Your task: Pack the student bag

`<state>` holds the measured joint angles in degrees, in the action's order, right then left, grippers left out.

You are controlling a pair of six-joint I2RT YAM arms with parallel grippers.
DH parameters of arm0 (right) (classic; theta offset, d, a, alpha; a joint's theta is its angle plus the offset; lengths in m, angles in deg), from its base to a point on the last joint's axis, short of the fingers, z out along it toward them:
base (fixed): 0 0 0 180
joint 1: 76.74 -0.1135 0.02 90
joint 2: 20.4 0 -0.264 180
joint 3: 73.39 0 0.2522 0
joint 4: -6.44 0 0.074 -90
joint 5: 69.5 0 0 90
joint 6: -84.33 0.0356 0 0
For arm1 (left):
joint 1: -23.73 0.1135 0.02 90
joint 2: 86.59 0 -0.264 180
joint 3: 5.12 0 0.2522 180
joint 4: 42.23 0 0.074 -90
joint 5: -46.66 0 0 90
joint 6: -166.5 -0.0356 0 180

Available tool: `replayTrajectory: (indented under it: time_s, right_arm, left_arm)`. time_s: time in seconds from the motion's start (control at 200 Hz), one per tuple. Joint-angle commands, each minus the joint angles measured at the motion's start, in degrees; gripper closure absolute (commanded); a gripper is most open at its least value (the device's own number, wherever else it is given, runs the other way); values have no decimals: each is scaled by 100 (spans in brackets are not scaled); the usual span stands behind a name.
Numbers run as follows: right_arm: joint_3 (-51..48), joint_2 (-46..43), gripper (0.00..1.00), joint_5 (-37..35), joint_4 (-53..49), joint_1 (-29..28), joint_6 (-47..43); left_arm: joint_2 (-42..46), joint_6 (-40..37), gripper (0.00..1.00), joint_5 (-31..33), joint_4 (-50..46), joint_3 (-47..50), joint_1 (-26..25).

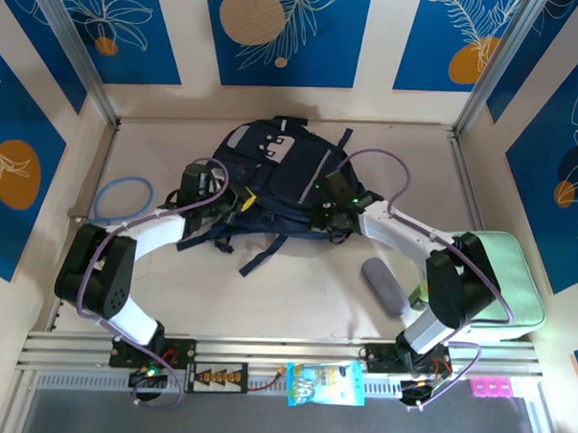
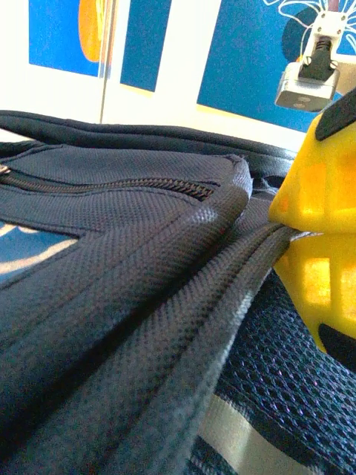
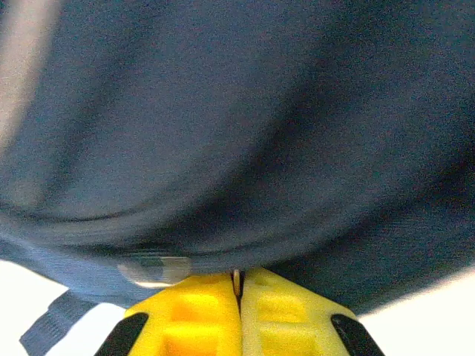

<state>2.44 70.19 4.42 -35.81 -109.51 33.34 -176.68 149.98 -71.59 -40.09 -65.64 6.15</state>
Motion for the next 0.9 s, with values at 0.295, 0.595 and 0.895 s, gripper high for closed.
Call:
replayTrajectory:
  time_s: [0.295, 0.595, 0.895]
  right_arm:
    - [728, -225, 100, 509, 99, -137, -650]
    - [1912, 656, 100, 1150, 245, -721, -938]
    - [2584, 1396, 100, 1619, 354, -1080, -848]
  left_arm:
    - [230, -1530, 56, 372, -1245, -377, 528]
    - [1574, -1393, 34, 406, -1559, 389, 815]
    - [2047, 205, 38, 204, -208, 1292, 507]
